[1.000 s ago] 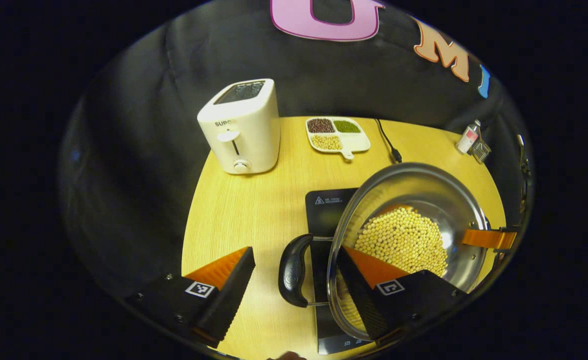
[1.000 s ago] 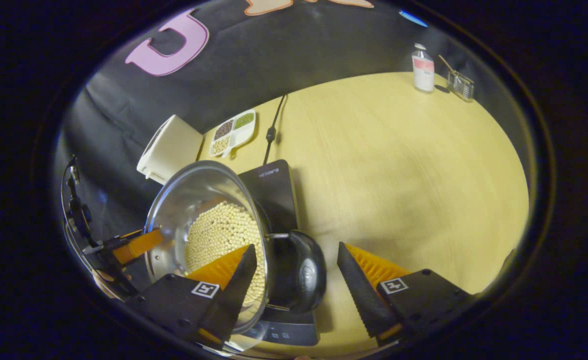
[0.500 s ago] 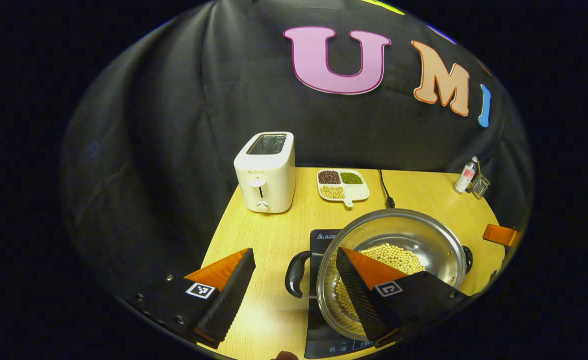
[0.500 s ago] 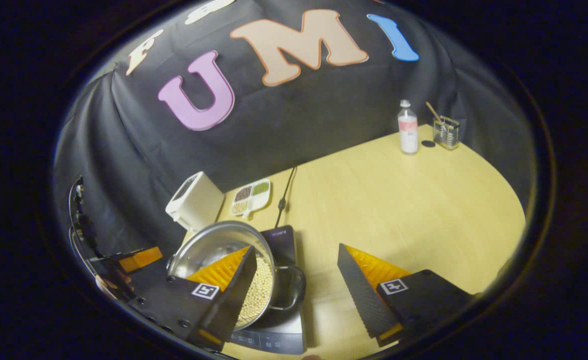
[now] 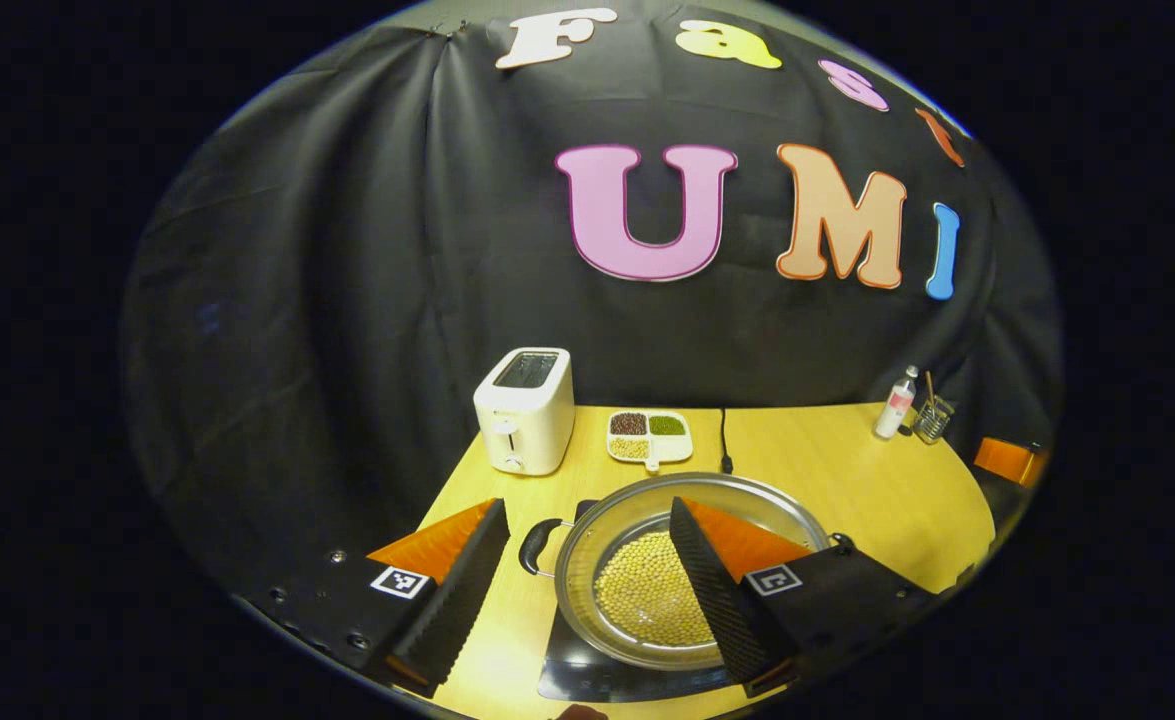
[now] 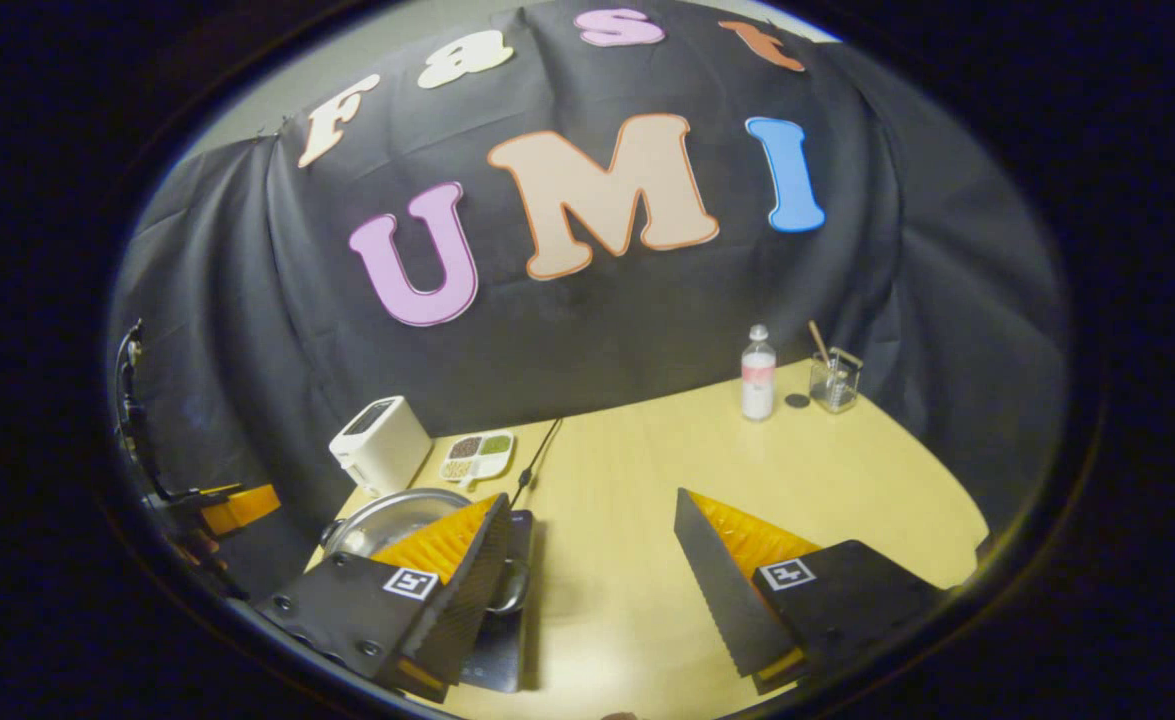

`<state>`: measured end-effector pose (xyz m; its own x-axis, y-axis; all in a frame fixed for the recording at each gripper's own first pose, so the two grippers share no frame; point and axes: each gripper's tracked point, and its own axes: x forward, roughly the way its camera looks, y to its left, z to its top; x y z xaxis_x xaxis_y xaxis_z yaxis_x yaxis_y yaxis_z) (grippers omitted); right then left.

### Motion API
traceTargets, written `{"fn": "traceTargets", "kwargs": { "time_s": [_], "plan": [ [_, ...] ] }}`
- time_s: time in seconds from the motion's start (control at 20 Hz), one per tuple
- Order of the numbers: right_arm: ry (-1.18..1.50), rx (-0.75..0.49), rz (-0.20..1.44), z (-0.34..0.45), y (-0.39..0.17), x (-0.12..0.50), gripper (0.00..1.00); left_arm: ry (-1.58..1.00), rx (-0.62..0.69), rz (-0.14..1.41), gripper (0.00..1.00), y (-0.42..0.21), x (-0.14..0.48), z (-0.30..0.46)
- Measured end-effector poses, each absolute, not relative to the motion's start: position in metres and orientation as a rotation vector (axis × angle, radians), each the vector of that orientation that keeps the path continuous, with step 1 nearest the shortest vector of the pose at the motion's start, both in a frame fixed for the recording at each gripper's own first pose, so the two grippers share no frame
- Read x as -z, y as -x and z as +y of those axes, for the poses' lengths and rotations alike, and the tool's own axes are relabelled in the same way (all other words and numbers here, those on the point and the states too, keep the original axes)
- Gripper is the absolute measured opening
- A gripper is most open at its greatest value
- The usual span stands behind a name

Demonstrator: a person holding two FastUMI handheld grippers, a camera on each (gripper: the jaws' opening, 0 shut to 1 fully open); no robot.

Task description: First push the handle of the pot to place it horizontally, then grasp the pot with both hands and set it on the induction cooktop.

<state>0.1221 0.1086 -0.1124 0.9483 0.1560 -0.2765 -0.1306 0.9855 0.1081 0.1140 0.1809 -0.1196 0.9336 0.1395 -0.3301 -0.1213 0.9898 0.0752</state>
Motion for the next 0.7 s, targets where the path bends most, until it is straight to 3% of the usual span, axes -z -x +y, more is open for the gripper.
{"fn": "traceTargets", "kwargs": {
  "time_s": [0.4, 0.45, 0.7],
  "plan": [
    [-0.033, -0.265, 0.127, 0.031, -0.065, 0.014, 1.00, -0.032, -0.206, 0.155, 0.98, -0.051, 0.042, 0.073],
    [-0.024, -0.273, 0.100, 0.019, -0.060, 0.006, 0.92, -0.035, -0.212, 0.129, 0.99, -0.043, 0.032, 0.059],
    [-0.026, -0.311, -0.001, -0.026, -0.035, -0.025, 0.92, -0.076, -0.230, 0.026, 0.98, -0.009, -0.001, 0.000]
  ]
}}
